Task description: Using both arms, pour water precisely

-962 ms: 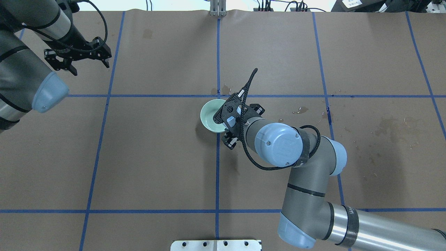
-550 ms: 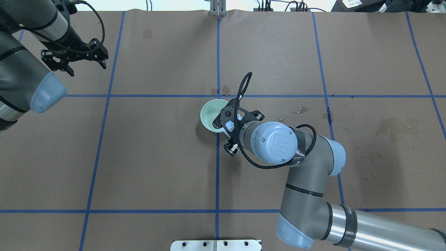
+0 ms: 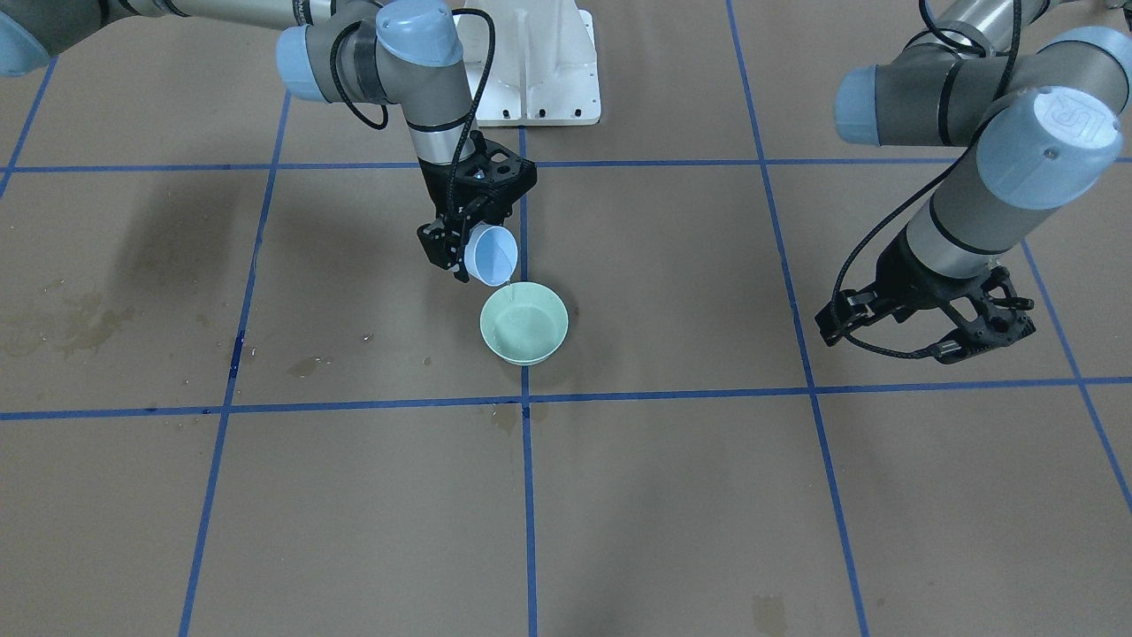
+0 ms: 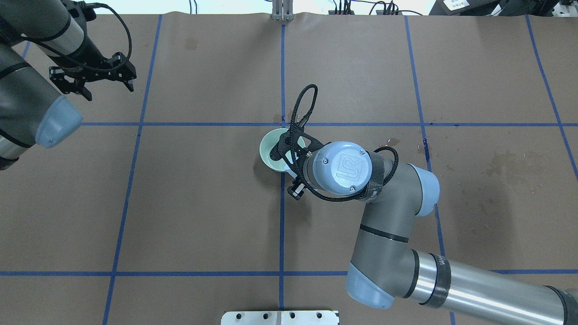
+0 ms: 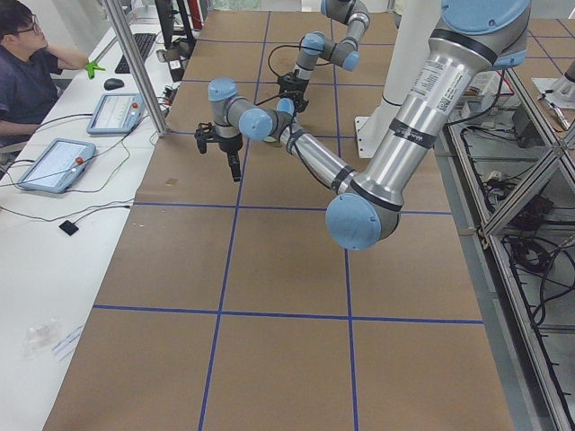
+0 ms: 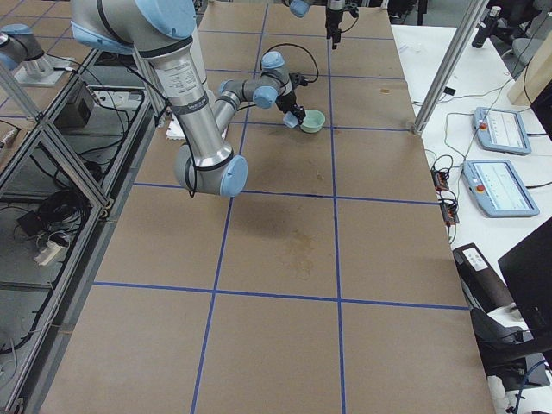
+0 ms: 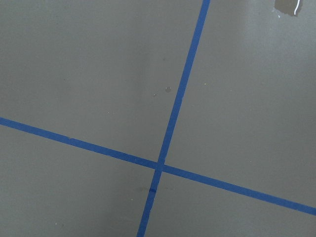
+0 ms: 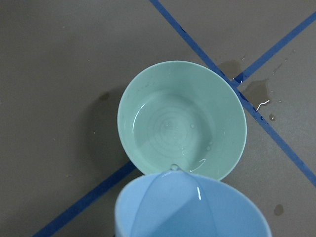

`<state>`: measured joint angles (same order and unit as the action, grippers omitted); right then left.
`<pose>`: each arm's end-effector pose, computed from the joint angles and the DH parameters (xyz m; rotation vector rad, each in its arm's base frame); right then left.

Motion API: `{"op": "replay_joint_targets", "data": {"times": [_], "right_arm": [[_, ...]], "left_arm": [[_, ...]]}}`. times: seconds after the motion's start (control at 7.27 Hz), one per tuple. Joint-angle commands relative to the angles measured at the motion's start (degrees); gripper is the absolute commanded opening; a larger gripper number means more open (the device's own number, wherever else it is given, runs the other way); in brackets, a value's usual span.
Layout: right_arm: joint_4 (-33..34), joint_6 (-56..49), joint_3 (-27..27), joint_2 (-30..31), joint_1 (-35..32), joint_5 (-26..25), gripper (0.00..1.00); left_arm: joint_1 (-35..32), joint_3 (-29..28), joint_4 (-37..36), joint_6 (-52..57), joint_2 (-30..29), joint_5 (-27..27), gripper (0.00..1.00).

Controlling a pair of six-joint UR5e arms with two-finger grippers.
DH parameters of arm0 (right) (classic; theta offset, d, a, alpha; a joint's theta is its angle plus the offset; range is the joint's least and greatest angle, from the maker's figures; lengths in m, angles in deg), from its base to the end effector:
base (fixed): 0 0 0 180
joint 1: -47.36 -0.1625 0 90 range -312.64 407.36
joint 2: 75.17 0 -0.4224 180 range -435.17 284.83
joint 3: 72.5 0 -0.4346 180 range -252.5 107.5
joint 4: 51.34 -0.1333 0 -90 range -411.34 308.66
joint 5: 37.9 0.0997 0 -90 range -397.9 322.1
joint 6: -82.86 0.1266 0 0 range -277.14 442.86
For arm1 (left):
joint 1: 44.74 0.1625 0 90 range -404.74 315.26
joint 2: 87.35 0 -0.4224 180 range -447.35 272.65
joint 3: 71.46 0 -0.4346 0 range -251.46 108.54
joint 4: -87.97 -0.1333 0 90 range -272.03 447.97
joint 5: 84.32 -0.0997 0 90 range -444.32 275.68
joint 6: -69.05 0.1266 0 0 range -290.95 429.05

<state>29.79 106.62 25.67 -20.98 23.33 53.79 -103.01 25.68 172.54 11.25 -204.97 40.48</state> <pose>-0.6057 -0.4119 0.2002 0.6487 -0.6851 -0.6963 0.3113 -0.6196 0.3308 -0.0663 0.7727 -0.2767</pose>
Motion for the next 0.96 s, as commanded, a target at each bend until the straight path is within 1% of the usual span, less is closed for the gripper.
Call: {"op": "replay_joint_targets", "data": {"times": [0.0,0.28,0.41,0.69,0.83], "right_arm": [[0.52,0.06,-3.15,-2.25,-0.58,1.56,0.0],[1.21,-0.02,-4.91,-3.13,-1.54,3.84,0.0],[2.96,-0.03,-4.92,-3.91,-1.72,4.29,0.0],[8.75,-1.85,-4.92,-6.72,-2.86,7.09,0.0],[11.74,-4.13,-4.92,-7.95,-3.3,7.36,0.0]], "left_arm": [[0.0,0.07,0.06,0.22,0.29,0.0,1.0],[0.0,-0.02,0.06,0.4,0.29,0.0,1.0],[0.0,-0.02,0.06,0.4,0.37,0.0,1.0],[0.0,-0.02,0.06,0.4,0.46,0.0,1.0],[0.0,-0.02,0.06,0.4,0.46,0.0,1.0]]}}
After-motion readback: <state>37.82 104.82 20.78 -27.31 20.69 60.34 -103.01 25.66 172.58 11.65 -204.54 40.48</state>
